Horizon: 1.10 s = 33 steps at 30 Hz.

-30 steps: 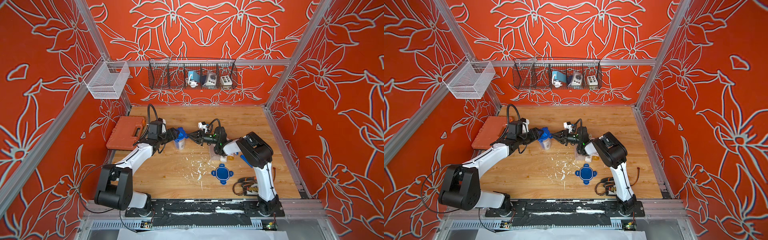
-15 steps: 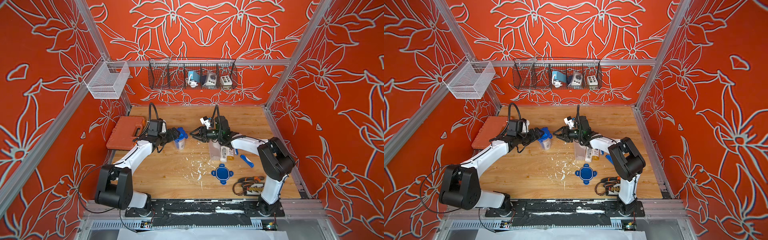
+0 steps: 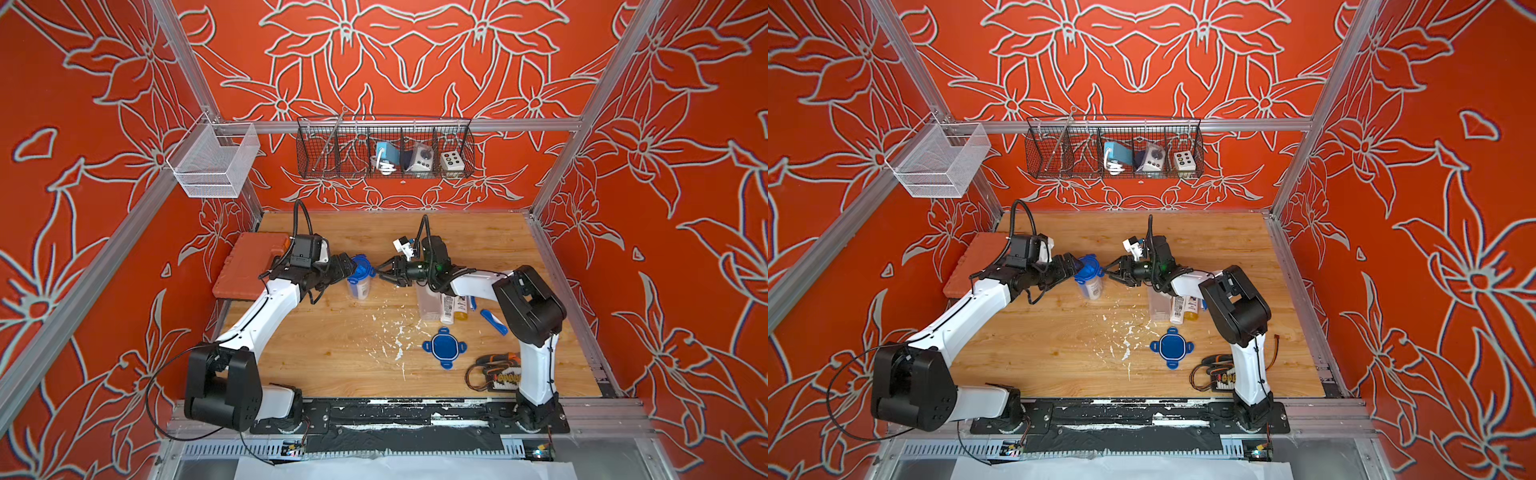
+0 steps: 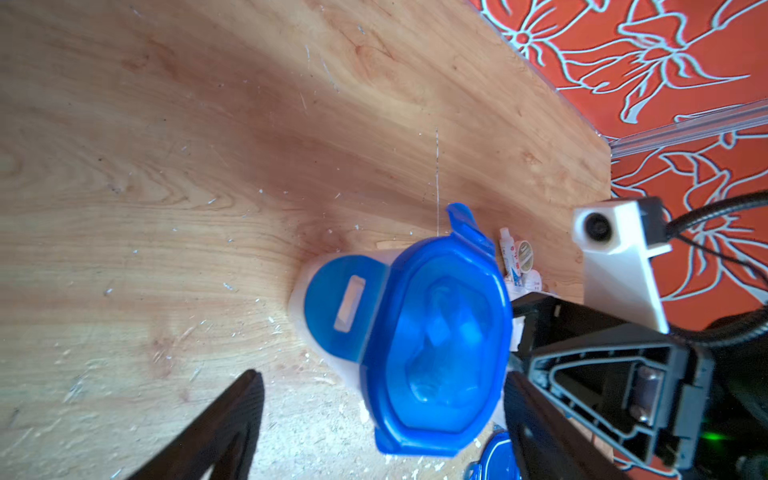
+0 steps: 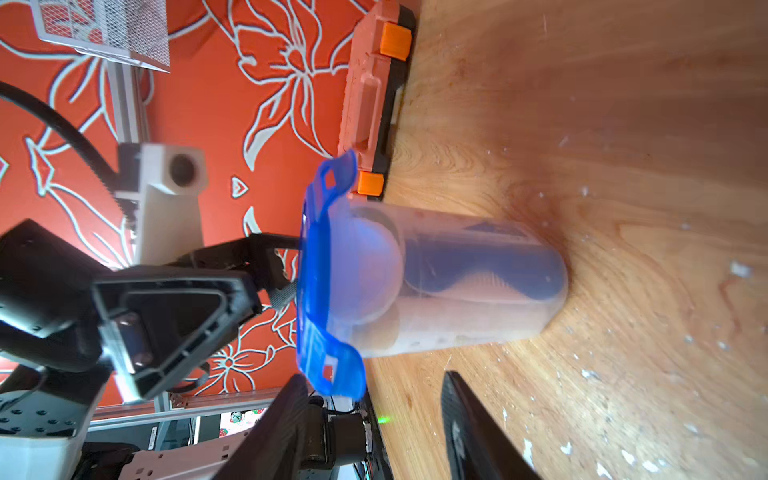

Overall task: Take out toiletry kits
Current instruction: Open the lid of the container.

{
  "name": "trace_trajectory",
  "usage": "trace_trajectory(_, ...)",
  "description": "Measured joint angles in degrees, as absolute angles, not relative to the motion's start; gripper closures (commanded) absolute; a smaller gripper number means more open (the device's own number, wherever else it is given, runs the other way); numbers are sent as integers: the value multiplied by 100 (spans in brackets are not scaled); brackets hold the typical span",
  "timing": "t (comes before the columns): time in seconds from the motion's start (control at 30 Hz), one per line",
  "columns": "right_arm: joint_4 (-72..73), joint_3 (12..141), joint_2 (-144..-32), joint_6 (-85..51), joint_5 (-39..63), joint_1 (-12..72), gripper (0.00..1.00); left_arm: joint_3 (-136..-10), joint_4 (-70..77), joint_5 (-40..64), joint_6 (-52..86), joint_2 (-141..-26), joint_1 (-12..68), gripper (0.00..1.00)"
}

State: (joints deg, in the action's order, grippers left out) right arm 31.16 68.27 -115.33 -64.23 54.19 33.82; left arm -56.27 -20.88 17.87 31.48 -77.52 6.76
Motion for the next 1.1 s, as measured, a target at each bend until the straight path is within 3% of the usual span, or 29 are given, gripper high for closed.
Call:
trace_trajectory(0.13, 3273, 6969, -11609, -6510, 5437, 3395, 50, -5531, -2084, 1793, 3144, -7752, 652, 16)
trace_trajectory(0.9, 4244, 6890, -11824, -7074, 5581, 3557, 96, -5343, -2008, 1916, 3129, -7616, 593, 19)
trace_trajectory(1.1, 4322, 6823, -11821, -7063, 5581, 3553, 96, -5236, -1944, 1870, 3127, -7542, 593, 18)
